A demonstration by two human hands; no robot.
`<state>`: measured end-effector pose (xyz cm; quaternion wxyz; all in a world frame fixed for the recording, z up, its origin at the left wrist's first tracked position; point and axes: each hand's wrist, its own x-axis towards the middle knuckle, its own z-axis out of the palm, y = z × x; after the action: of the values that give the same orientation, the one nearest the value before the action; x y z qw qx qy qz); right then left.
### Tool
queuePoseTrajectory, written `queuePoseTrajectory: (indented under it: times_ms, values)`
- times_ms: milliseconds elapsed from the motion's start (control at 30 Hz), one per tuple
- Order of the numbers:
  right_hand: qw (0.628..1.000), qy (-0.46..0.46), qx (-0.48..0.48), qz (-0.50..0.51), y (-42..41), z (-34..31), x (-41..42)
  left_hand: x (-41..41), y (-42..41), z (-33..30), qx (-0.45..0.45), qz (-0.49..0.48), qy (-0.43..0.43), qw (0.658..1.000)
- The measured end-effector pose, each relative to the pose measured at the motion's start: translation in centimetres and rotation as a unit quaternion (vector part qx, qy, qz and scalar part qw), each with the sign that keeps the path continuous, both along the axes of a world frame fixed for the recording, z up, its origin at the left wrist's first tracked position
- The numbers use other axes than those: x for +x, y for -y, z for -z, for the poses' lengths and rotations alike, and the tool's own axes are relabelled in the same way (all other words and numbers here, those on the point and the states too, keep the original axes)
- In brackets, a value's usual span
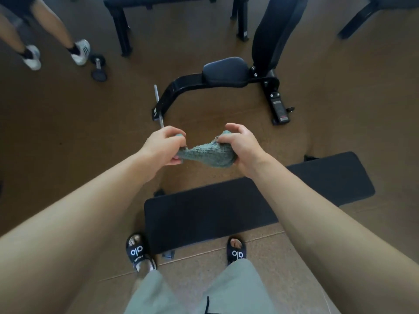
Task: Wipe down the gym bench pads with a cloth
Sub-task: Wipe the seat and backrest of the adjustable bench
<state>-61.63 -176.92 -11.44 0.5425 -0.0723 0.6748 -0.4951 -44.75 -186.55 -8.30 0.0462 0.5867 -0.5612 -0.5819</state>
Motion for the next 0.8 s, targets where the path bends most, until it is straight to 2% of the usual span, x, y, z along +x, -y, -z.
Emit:
queuePoseTrajectory:
  times_ms: [100,200,267,333,400,500,633,800]
  values:
    - [1.0,0.016,-0.003,0.024,2.4,-0.5,2.5,2.6,2.7,0.8,-0.026,0.135,0.08,0.987]
    - [1.0,0.012,-0.012,0.009,5.1,-1.5,6.5,5.4,5.2,0.6,-0.03,0.299,0.173,0.938]
    - [1.0,-0.008,-0.003,-0.021,6.9,-2.3,9.6,7.0,6.8,0.3,-0.018,0.349,0.122,0.929]
    - [0.999,-0.022,-0.008,-0.042,8.7,-3.4,12.2,8.4,8.3,-0.9,0.012,0.342,0.003,0.94]
    - [0.999,0.003,-0.024,-0.036,9.7,-5.0,13.9,9.7,10.1,-1.9,0.043,0.337,-0.052,0.939]
    - [0.999,-0.004,-0.038,-0.016,9.9,-7.5,14.5,10.8,12.4,-2.8,0.027,0.344,-0.042,0.938]
    - [0.998,0.0,-0.062,0.027,9.8,-9.5,13.5,11.1,13.8,-4.3,0.024,0.392,-0.058,0.918]
    - [0.995,0.016,-0.087,0.055,10.7,-9.3,12.8,11.2,14.8,-5.0,0.013,0.343,-0.103,0.933]
